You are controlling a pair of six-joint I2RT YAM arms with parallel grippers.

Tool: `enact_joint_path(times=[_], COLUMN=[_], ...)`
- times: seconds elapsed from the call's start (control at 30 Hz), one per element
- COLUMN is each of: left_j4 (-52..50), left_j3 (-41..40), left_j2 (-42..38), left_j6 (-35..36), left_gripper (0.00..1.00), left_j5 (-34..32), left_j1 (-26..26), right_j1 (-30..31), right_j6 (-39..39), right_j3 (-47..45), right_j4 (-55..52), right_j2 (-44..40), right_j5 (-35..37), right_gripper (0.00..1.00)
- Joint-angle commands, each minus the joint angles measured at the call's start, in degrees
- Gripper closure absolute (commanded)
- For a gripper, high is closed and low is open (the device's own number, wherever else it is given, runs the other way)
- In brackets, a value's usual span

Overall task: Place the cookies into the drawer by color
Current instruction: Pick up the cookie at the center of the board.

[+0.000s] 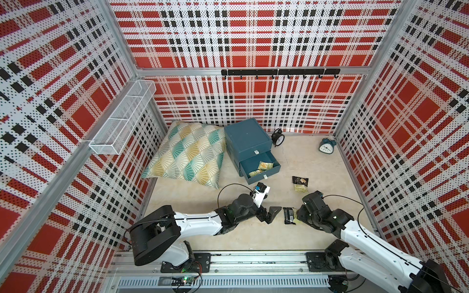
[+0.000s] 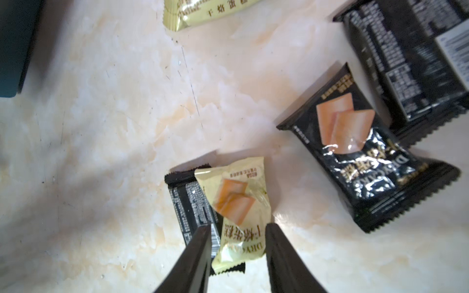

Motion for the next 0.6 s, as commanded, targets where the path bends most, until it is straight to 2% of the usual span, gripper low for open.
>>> enact_joint_path(times=[0.0,0.07,0.23,0.33,0.57], left_j4=[-0.23,-0.23,-0.23,-0.23,0.27], left_j3=[0.99,1.17,1.09,0.76,-1.29], left_j2=[-0.49,-0.22,-0.44,-1.02,-4.83], left_j6=[-0.02,0.06,0.07,0.15,0.13], left_gripper=[0.00,0.00,0.00,0.00,0.00], left_j5=[0.79,0.98,0.57,-0.13,-4.18], left_j1=[0.13,-0.07,-0.02,-0.06,0.09], right_j1=[0.53,0.58,0.59,0.58,0.67], right_j6=[0.47,0.24,-1.22,-2.12,-4.42], right_j3=[-2.00,-2.73,-2.59,-1.81,0.55], right_j4=[0.07,1.60,4.49,5.37,6.45], right_j2=[-0.84,-0.11,2.69,4.15,2.48], right_j5=[-1.65,-2.57,-3.29,-3.21,-3.55], right_gripper=[0.66,0.73,0.80,0.88,0.99])
